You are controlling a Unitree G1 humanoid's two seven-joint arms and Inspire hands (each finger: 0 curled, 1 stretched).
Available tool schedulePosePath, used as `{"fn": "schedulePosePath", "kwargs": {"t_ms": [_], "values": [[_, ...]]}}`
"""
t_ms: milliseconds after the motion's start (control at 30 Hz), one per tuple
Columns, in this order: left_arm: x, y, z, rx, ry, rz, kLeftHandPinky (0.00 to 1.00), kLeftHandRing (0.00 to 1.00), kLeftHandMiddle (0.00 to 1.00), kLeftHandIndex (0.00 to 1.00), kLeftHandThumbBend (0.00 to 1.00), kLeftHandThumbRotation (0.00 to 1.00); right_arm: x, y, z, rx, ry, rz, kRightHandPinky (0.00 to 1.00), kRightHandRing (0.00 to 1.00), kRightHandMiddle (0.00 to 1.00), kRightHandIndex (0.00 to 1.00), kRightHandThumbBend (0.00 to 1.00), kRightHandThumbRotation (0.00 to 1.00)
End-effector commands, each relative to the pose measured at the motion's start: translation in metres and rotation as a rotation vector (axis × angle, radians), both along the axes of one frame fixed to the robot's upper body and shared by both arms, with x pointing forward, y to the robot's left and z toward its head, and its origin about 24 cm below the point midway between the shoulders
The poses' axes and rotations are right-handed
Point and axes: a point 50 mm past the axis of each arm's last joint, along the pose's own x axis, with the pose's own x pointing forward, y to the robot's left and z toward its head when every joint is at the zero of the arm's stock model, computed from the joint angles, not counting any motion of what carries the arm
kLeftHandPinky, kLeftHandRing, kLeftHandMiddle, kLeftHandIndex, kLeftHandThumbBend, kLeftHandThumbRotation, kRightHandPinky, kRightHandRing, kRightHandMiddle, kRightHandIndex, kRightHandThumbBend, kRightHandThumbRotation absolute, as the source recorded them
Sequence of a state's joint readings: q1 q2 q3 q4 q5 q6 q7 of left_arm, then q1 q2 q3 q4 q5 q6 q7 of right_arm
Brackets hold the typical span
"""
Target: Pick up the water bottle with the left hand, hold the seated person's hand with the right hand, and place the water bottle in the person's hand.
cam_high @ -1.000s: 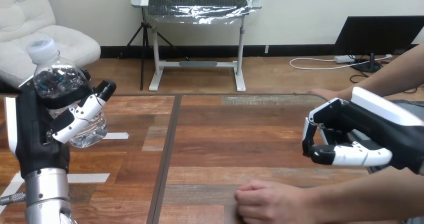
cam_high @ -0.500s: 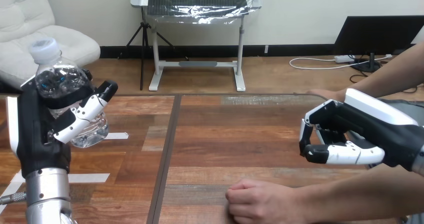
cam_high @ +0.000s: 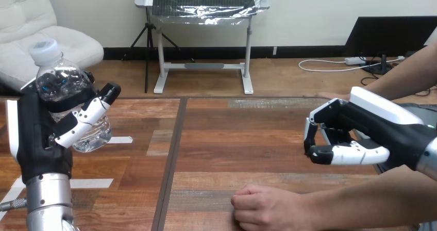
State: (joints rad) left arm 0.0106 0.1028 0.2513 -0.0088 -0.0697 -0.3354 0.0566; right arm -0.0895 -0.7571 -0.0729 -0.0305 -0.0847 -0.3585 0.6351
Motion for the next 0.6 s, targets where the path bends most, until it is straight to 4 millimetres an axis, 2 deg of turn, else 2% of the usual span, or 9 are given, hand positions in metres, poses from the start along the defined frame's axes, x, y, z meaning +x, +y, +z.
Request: {"fn": "schedulePosePath", "kwargs": {"t_ms": [0, 567], "values": [[0.0040, -0.0044, 0.0242, 0.021, -0.113, -0.023, 0.24, 0.29, 0.34, 0.40, 0.60, 0.00, 0.0108, 0.0057, 0.0109, 0.032, -0.076, 0.008, 0.03, 0.07, 0.12, 0.38, 1.00, 1.00], [0.0030, -0.0033, 0.0231, 0.034, -0.113, -0.013, 0.24, 0.29, 0.34, 0.40, 0.60, 0.00, 0.0132, 0.0062, 0.0058, 0.033, -0.072, 0.006, 0.03, 0.07, 0.12, 0.38, 1.00, 1.00]]}}
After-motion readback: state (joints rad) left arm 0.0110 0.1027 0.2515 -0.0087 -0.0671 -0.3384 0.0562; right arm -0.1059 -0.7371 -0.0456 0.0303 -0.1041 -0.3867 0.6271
